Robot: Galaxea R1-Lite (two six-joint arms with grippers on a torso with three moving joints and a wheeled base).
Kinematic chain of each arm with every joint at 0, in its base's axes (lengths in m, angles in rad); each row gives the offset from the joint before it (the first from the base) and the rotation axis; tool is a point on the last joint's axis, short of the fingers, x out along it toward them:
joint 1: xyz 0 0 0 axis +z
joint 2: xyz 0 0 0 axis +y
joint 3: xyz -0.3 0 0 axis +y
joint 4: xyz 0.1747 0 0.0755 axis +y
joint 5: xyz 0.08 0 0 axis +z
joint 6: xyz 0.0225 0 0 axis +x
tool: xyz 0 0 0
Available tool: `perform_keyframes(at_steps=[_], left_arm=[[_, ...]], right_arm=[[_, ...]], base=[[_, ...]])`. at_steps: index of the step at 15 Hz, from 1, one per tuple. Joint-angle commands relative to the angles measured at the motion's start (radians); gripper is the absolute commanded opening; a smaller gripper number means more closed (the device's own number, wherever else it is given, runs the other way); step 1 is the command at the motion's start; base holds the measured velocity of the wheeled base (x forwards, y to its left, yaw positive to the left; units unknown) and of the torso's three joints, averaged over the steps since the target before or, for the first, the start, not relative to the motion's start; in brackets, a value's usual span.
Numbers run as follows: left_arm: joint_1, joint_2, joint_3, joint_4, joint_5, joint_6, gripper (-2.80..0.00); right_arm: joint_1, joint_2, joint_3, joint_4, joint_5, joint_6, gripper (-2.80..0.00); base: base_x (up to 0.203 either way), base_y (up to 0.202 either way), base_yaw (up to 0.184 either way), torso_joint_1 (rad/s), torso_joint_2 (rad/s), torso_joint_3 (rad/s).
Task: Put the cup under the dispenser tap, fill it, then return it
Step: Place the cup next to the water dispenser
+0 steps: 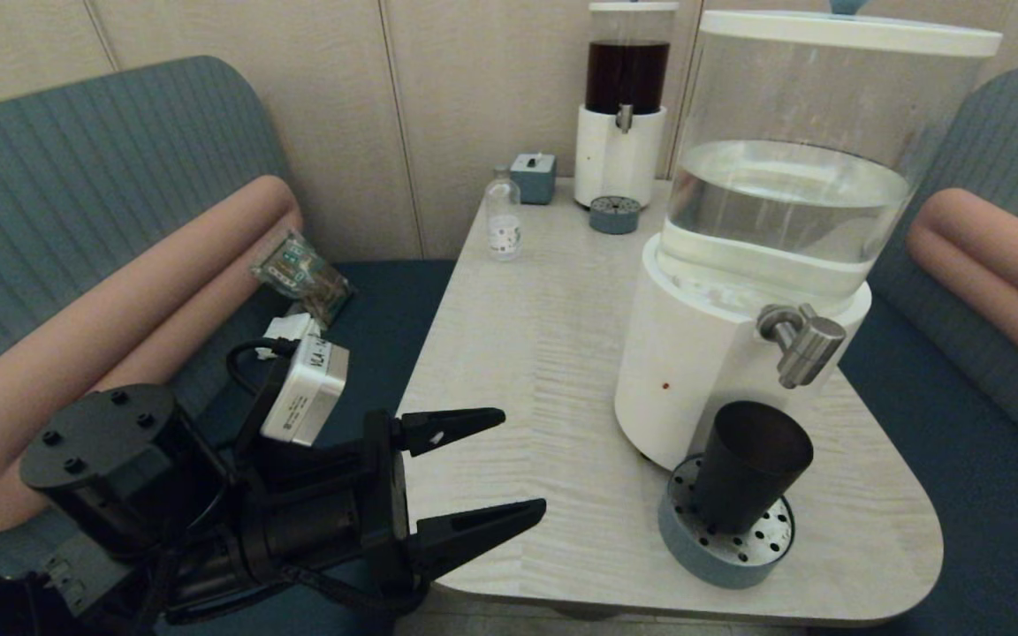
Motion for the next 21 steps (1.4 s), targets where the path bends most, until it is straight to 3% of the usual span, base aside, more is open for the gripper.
perform_keyframes(at_steps=[1,4,6,13,17,21], left_arm=[[0.0,0.012,0.001,-0.008,-0.019,0.006,0.0],[0.0,0.046,-0.024,-0.008,-0.073,0.028,0.0],[0.0,0.085,-0.024,-0.008,-0.081,0.063,0.0],[0.0,0.217,-0.118,-0.008,-0.111,0.078,0.0],[-0.015,0.283,-0.246,-0.008,-0.112,0.075,0.0],[-0.078,0.385,-0.341,-0.008,-0.111,0.071,0.0]], right_arm=[[0.0,-0.002,0.0,0.0,0.001,-0.001,-2.8],[0.0,-0.002,0.002,0.0,0.001,-0.001,-2.8],[0.0,0.0,0.0,0.0,0.001,-0.001,-2.8],[0.0,-0.002,0.0,0.0,0.001,-0.001,-2.8],[0.0,-0.001,0.002,0.0,0.001,-0.001,-2.8],[0.0,-0.002,0.002,0.0,0.001,-0.001,-2.8]], base=[[0.0,0.0,0.0,0.0,0.0,0.0],[0.0,0.0,0.0,0.0,0.0,0.0],[0.0,0.0,0.0,0.0,0.0,0.0],[0.0,0.0,0.0,0.0,0.0,0.0],[0.0,0.0,0.0,0.0,0.0,0.0],[0.0,0.0,0.0,0.0,0.0,0.0]])
